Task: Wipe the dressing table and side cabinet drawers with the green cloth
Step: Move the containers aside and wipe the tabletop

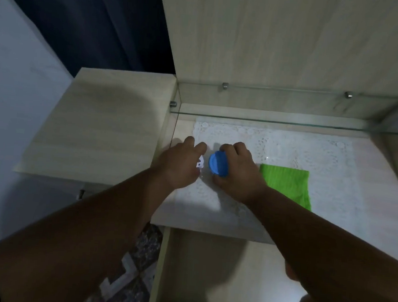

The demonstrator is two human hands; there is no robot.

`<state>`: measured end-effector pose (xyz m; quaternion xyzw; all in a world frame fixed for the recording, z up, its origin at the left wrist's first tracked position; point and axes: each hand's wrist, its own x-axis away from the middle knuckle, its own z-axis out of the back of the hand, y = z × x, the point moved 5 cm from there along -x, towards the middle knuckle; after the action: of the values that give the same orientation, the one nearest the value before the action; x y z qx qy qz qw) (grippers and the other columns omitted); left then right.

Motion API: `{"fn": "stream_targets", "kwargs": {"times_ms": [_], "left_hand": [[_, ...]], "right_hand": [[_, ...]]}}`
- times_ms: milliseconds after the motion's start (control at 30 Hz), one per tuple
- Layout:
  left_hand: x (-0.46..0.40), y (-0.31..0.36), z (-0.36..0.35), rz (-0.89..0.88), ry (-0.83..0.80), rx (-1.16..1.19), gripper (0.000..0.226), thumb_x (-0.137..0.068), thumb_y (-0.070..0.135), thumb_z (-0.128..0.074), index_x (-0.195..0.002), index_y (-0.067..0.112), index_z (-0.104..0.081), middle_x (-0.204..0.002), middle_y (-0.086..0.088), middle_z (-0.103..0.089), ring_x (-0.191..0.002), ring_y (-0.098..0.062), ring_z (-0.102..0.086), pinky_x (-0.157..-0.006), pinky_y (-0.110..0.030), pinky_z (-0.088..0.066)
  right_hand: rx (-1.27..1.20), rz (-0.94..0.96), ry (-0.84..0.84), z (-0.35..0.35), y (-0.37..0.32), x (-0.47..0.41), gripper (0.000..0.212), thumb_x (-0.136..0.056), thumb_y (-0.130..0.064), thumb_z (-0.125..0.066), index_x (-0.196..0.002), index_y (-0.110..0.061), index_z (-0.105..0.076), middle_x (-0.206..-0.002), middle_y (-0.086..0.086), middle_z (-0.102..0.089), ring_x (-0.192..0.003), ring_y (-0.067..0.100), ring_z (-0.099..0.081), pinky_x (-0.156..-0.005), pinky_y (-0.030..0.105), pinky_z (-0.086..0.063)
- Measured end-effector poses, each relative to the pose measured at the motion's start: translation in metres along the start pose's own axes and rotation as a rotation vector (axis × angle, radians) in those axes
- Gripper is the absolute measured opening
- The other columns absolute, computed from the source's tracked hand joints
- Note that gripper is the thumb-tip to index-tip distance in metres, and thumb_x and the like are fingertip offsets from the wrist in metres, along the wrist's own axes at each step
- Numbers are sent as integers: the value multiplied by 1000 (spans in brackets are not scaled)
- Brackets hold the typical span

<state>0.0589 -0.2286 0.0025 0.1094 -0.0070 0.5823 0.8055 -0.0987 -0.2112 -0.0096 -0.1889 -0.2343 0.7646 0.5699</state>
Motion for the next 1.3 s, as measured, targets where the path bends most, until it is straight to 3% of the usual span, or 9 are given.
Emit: {"fn": "stream_targets", "kwargs": {"times_ms": [200,300,400,533,633,767,967,1167,1300], "left_hand": [[118,43,-35,-289,-125,145,31,-77,36,-63,-92,33,-37,-91,5,-43,-75,-16,-50,-57,-28,-31],[162,52,-84,-377,-225,122,33,-72,31,-68,-101,22,-55,-93,-1,-53,-74,-19,-53,-58,-25,-30],[188,48,-130,-392,-327,68,42,-72,30,-75,-109,18,-61,-97,-5,-57,-72,-22,-56,-55,-25,-32],[205,45,-158,-373,-375,-6,44,-55,22,-87,-88,25,-57,-79,1,-53,-55,-15,-51,-43,-22,-29],[210,47,-161,-359,-347,-82,38,-50,19,-86,-78,24,-62,-73,2,-52,-53,-13,-47,-48,-24,-21],[211,46,-158,-326,-322,-102,41,-47,16,-88,-81,21,-65,-73,-1,-54,-54,-17,-50,-51,-24,-23],[209,45,-154,-331,-342,-131,48,-43,21,-87,-83,25,-59,-76,1,-53,-56,-15,-50,-48,-24,-24],[208,56,-141,-378,-193,-99,41,-52,37,-83,-84,25,-60,-75,3,-55,-59,-15,-54,-47,-25,-39],[241,85,-134,-451,-233,28,30,-75,51,-61,-91,26,-65,-85,7,-62,-71,-10,-59,-59,-25,-51]], "right_hand": [[-60,219,-196,-20,-13,131,68,-62,-37,-72,-122,-11,-54,-112,5,-47,-99,22,-51,-82,31,-49],[-45,146,-331,-51,-2,181,69,-67,-45,-69,-127,-17,-51,-116,2,-45,-104,21,-51,-81,36,-54],[-8,24,-445,-85,10,208,74,-74,-45,-76,-136,-21,-45,-126,1,-40,-114,20,-46,-89,34,-51],[-1,-90,-476,-112,11,223,76,-80,-39,-78,-142,-20,-38,-137,4,-34,-124,22,-40,-95,35,-49],[1,-107,-494,-125,8,229,78,-80,-37,-78,-144,-19,-37,-139,6,-33,-126,23,-39,-96,38,-50],[3,-105,-470,-132,7,231,78,-80,-35,-79,-143,-19,-37,-139,6,-34,-123,22,-39,-92,34,-49],[-96,-189,-463,-111,8,234,85,-79,-41,-79,-147,-19,-35,-143,4,-33,-129,21,-37,-102,36,-48],[-57,-160,-390,-68,30,257,53,-93,-37,-65,-140,-24,-46,-138,-6,-45,-126,13,-44,-99,21,-40],[70,-232,-647,-37,57,307,37,-95,-46,-58,-127,-27,-54,-126,-8,-55,-114,11,-53,-86,22,-41]]}}
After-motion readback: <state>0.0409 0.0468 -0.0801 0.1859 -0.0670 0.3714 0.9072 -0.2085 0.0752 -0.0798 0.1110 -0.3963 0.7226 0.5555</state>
